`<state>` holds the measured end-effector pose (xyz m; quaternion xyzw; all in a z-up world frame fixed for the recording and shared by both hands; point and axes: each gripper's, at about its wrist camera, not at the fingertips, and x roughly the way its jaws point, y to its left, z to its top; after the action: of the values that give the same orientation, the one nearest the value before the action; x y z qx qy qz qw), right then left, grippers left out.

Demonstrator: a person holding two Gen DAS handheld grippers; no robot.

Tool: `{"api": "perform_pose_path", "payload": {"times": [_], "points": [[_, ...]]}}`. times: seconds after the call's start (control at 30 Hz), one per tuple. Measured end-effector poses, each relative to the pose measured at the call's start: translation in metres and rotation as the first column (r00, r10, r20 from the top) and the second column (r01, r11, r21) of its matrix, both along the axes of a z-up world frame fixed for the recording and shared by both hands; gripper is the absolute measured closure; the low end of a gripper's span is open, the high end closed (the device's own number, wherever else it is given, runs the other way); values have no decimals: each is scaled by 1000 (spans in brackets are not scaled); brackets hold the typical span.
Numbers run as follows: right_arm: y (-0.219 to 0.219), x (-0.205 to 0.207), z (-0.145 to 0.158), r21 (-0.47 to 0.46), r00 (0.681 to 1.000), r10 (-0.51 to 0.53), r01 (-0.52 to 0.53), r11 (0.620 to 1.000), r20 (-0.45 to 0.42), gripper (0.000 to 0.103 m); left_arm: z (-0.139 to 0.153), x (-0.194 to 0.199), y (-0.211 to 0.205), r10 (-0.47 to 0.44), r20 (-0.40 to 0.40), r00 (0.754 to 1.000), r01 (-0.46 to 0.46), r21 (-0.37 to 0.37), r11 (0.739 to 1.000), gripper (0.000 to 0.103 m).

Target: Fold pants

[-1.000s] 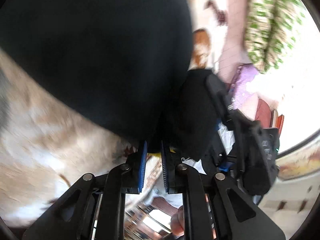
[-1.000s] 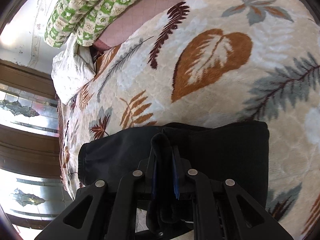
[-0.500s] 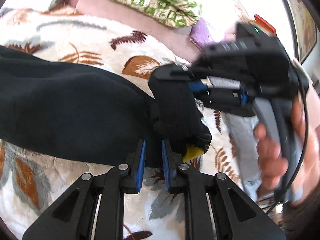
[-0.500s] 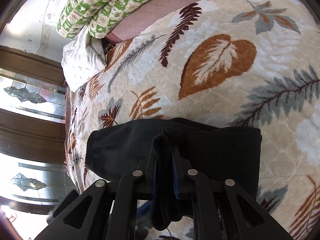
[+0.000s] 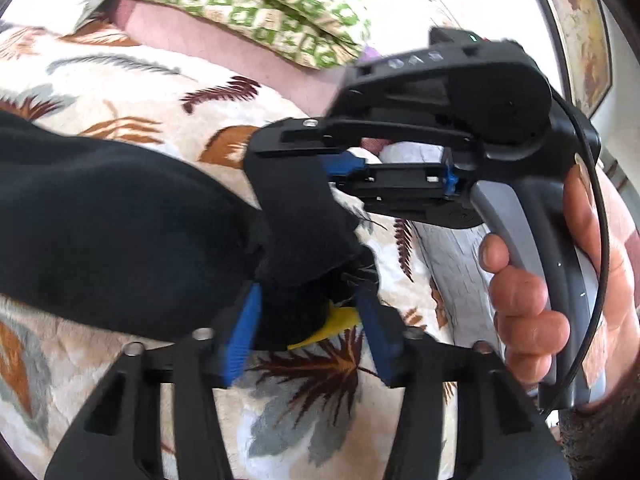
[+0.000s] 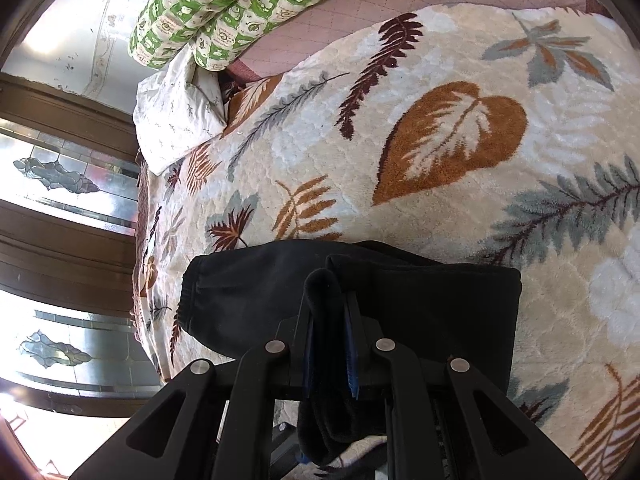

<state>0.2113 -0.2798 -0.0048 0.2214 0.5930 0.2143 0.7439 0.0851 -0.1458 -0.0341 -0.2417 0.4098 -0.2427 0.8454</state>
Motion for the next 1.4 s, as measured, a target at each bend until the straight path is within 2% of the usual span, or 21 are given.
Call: {"api": "perform_pose_path", "payload": {"times": [0.07,0.13,0.2,0.33,0.47,0.63,0.73,0.8,0.87,0.97,1.07,1.17,1.23,1.33,1.4], "points": [[0,1,-1,3,1000,-3,3,1000,-3,90,-2,0,-1,-18,10,1000,18,16,1000,46],[0,1,-3,5,1000,-5,5,1000,-8,90,-4,2,-5,-62,-16,998,62,8,998,46],[2,1,-4,6,1000,-6,6,1000,-10,90,-4,0,-6,-85,-5,996,84,-3,996,46],[7,2,-4,7,1000,12,-12,1000,-17,89,-2,9,-10,-75,33,997,74,17,997,45],[9,2,-4,-2,999,35,-35,999,-23,89,-4,23,-6,-43,14,999,44,-9,999,45],[12,0,-2,-8,998,59,-59,998,-27,88,-5,33,-11,-61,-5,998,61,-28,998,45],[13,-2,0,-15,997,67,-68,998,-24,87,-7,38,-11,-38,-25,999,36,-43,998,45],[14,-4,3,-17,997,71,-72,997,-22,87,-7,39,-5,-9,-30,999,8,-50,999,51],[15,-5,5,-22,997,80,-80,997,-16,87,-10,42,2,-4,-44,999,2,-50,999,72],[19,-6,6,-33,996,89,-89,995,-13,86,-16,45,9,-29,-81,996,26,-43,999,83],[22,-6,4,-29,996,88,-89,996,-19,87,-16,46,18,-57,-103,993,51,-58,997,84],[28,-6,3,-18,996,93,-93,995,-16,87,-17,49,25,-78,-114,990,74,-39,997,83],[33,-4,1,-29,995,94,-94,995,-14,87,-27,54,30,-76,-161,984,74,-18,997,83],[40,2,-15,-14,996,78,-78,997,-37,86,-44,60,36,-84,-223,971,85,-5,996,78],[44,6,-29,-13,996,64,-65,998,-57,86,-51,63,40,-110,-234,966,105,-36,994,78]]}}
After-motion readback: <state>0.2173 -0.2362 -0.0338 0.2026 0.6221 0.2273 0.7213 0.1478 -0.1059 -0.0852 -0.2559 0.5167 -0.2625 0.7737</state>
